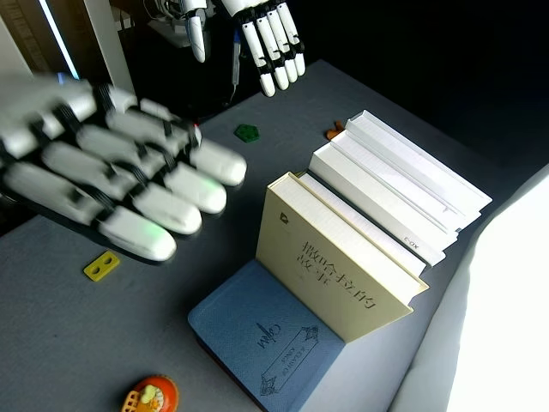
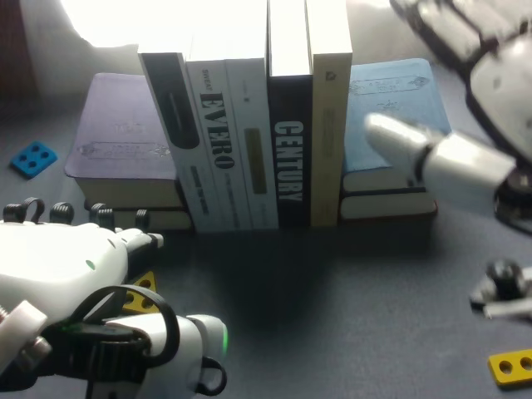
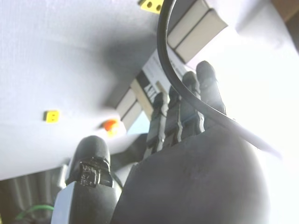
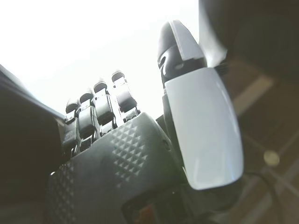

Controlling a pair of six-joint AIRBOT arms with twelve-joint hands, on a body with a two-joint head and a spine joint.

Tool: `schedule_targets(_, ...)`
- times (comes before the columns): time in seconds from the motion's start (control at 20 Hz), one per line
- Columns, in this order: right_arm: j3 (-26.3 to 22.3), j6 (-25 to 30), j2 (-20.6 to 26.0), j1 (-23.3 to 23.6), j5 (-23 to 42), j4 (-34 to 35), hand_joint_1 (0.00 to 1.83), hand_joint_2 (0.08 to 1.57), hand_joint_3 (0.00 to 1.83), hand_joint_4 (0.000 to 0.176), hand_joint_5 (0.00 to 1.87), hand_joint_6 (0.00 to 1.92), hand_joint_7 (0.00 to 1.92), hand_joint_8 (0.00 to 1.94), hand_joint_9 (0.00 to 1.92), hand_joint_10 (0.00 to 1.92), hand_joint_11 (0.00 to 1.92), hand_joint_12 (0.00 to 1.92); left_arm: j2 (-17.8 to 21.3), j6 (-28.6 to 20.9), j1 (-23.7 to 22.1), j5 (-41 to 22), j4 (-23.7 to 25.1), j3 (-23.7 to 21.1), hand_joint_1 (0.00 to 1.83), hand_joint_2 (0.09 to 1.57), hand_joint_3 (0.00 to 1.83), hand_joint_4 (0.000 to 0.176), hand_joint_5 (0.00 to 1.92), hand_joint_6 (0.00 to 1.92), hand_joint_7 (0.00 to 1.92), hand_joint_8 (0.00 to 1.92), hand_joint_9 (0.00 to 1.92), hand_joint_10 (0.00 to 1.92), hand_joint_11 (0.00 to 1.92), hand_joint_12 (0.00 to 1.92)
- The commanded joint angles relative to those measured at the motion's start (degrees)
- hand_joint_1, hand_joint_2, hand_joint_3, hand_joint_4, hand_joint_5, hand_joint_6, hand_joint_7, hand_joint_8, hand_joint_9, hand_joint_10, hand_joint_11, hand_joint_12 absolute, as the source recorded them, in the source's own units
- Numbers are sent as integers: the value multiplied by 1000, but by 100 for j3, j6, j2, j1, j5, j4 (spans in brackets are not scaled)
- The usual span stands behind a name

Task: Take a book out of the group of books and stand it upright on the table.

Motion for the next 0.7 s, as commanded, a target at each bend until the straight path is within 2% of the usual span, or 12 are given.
schedule_targets(0.0, 16, -95, -46, 56, 742, -326, 0, 1219, 1, 23, 0, 0, 0, 0, 0, 0, 0, 0, 9, 10, -38, 34, 445, 1, 6, 1317, 0, 38, 85, 2, 94, 9, 63, 2, 0, 161)
schedule_targets(0.15, 77, -265, -326, 41, 786, -205, 0, 1222, 2, 21, 0, 0, 0, 0, 0, 0, 0, 0, 9, 10, -38, 34, 445, 3, 4, 1318, 0, 30, 110, 4, 103, 2, 54, 1, 0, 186)
schedule_targets(0.2, 98, -355, -433, 44, 825, -109, 0, 1222, 2, 19, 10, 4, 0, 0, 0, 0, 0, 0, 9, 10, -39, 34, 443, 0, 0, 1314, 0, 34, 116, 5, 104, 2, 59, 3, 0, 230)
schedule_targets(0.25, 129, -420, -567, 89, 864, -4, 1, 1231, 5, 9, 20, 8, 0, 0, 0, 0, 0, 0, 9, 10, -39, 34, 442, 2, 0, 1307, 0, 48, 110, 1, 94, 3, 73, 4, 0, 384)
schedule_targets(0.35, 185, -509, -737, 196, 806, 185, 0, 1231, 5, 9, 18, 7, 0, 0, 0, 0, 0, 0, 9, 10, -39, 27, 442, 5, 0, 1310, 0, 51, 99, 0, 72, 0, 66, 1, 0, 380)
schedule_targets(0.4, 223, -511, -807, 258, 749, 269, 0, 1226, 2, 12, 18, 6, 0, 0, 0, 0, 0, 0, 9, 10, -39, 18, 442, 4, 0, 1317, 2, 40, 109, 4, 77, 2, 62, 0, 0, 326)
schedule_targets(0.5, 323, -496, -1011, 513, 582, 633, 0, 1223, 1, 14, 20, 7, 0, 0, 0, 0, 0, 0, 9, 10, -39, 15, 441, 0, 51, 1310, 0, 39, 141, 10, 121, 8, 64, 1, 0, 245)
schedule_targets(0.55, 352, -470, -1061, 574, 555, 690, 4, 1235, 6, 20, 34, 13, 0, 0, 0, 0, 0, 0, 9, 9, -39, 15, 441, 0, 15, 1309, 0, 35, 132, 4, 113, 4, 73, 4, 0, 258)
schedule_targets(0.65, 404, -467, -1157, 671, 521, 779, 0, 1240, 8, 20, 32, 11, 0, 0, 0, 0, 0, 0, 9, 8, -39, 15, 442, 1, 13, 1302, 0, 37, 124, 1, 109, 2, 75, 5, 0, 261)
